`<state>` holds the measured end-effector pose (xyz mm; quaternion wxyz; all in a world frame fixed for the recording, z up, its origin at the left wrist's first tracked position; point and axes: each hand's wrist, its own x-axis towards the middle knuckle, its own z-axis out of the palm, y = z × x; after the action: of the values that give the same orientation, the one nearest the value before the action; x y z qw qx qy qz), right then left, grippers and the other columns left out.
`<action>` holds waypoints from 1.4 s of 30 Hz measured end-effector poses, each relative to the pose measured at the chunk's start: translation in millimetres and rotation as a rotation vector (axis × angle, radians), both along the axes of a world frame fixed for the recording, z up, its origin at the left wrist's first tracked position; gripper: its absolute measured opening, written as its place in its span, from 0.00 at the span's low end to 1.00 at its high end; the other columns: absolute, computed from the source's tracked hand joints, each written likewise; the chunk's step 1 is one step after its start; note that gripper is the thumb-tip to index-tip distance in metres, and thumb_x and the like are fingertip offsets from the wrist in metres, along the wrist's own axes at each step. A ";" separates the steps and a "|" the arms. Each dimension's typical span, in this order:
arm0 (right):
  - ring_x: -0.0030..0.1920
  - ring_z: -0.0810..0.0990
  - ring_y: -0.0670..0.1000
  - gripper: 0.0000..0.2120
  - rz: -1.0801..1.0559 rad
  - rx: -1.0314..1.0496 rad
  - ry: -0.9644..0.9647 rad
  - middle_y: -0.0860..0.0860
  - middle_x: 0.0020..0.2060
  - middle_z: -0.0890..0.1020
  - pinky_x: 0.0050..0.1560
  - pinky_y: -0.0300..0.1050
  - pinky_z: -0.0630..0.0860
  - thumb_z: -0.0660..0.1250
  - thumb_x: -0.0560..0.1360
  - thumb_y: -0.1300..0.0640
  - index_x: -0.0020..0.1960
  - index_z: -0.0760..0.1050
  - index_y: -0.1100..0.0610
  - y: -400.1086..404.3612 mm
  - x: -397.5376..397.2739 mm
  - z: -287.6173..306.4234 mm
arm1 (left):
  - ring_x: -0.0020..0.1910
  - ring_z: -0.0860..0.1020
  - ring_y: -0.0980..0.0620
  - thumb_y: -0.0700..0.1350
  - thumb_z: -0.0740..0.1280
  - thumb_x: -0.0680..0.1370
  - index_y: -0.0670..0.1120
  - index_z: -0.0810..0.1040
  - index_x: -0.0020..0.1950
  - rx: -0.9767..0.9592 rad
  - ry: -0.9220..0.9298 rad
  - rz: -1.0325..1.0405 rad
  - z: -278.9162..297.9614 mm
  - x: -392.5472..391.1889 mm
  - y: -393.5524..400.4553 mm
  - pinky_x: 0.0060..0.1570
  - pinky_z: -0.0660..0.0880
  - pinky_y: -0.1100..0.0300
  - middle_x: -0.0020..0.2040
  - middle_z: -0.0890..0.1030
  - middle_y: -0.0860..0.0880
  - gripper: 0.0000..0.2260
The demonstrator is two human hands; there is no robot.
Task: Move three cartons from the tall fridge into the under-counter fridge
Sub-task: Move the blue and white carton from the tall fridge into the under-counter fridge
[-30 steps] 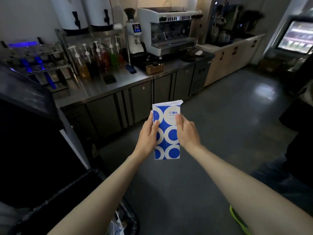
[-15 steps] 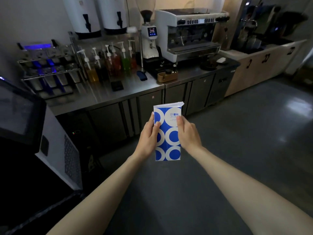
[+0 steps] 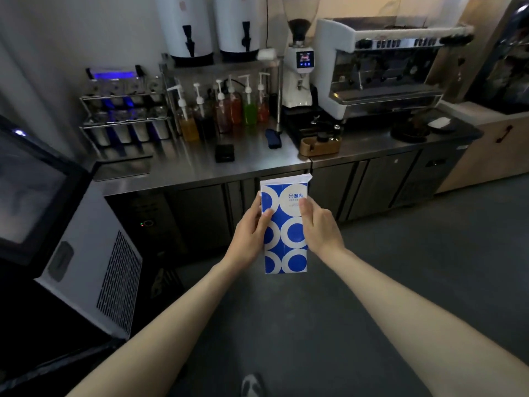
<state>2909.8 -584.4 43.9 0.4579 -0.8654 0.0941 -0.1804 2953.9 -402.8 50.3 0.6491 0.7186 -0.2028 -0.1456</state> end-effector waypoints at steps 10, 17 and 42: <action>0.42 0.86 0.43 0.31 0.077 -0.028 0.055 0.44 0.46 0.86 0.37 0.46 0.85 0.50 0.75 0.23 0.62 0.69 0.44 -44.9 126.6 10.1 | 0.56 0.85 0.58 0.56 0.63 0.84 0.56 0.64 0.78 -0.020 -0.037 0.012 -1.5 131.2 -40.2 0.44 0.82 0.64 0.59 0.83 0.64 0.23; 0.46 0.86 0.42 0.28 0.094 -0.069 0.068 0.46 0.54 0.85 0.40 0.46 0.86 0.54 0.79 0.31 0.70 0.66 0.48 -66.5 230.0 15.9 | 0.57 0.85 0.59 0.54 0.64 0.84 0.57 0.63 0.79 0.006 -0.070 -0.019 6.8 245.0 -60.2 0.44 0.83 0.64 0.60 0.83 0.62 0.24; 0.55 0.84 0.48 0.35 0.309 -0.149 0.149 0.46 0.63 0.81 0.46 0.45 0.85 0.54 0.71 0.21 0.68 0.60 0.43 -207.1 511.7 -41.3 | 0.63 0.77 0.60 0.46 0.75 0.77 0.55 0.69 0.73 0.261 -0.073 0.161 -32.0 512.0 -180.2 0.50 0.79 0.66 0.61 0.77 0.62 0.27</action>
<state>3421.5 -791.5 2.6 0.4067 -0.9120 -0.0199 -0.0498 3465.8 -583.0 18.3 0.5520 0.8156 -0.1473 -0.0921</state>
